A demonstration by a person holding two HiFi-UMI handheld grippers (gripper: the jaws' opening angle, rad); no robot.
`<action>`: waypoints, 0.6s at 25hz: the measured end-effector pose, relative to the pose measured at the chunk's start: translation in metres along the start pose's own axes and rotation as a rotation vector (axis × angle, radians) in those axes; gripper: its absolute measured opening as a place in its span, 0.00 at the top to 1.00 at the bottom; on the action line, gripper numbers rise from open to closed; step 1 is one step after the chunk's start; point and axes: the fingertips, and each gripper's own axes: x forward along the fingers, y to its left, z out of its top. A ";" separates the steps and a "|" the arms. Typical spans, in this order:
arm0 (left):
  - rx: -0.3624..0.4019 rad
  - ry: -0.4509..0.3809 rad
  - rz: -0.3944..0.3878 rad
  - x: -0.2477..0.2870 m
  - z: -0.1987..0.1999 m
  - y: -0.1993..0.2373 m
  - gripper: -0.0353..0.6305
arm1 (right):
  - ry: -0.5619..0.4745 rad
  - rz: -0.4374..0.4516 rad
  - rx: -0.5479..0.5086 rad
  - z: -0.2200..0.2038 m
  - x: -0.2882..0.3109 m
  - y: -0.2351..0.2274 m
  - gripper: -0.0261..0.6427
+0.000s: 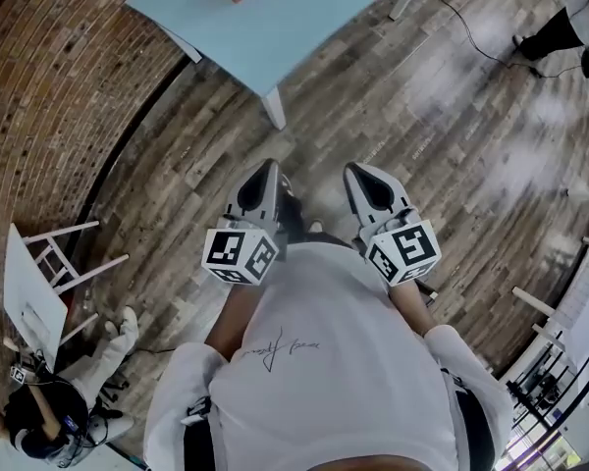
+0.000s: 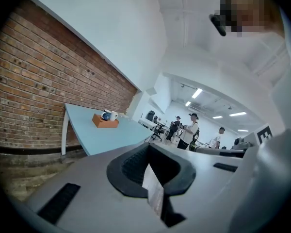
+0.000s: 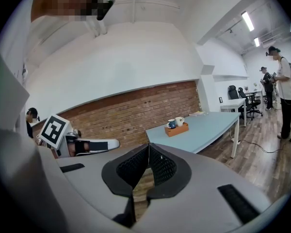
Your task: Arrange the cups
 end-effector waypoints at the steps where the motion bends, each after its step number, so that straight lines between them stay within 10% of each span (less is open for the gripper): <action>1: -0.003 0.000 0.001 0.004 0.003 0.006 0.93 | 0.003 0.003 -0.001 0.002 0.008 0.000 0.93; 15: -0.022 0.024 -0.037 0.048 0.040 0.069 0.93 | 0.047 0.005 0.002 0.017 0.099 0.003 0.93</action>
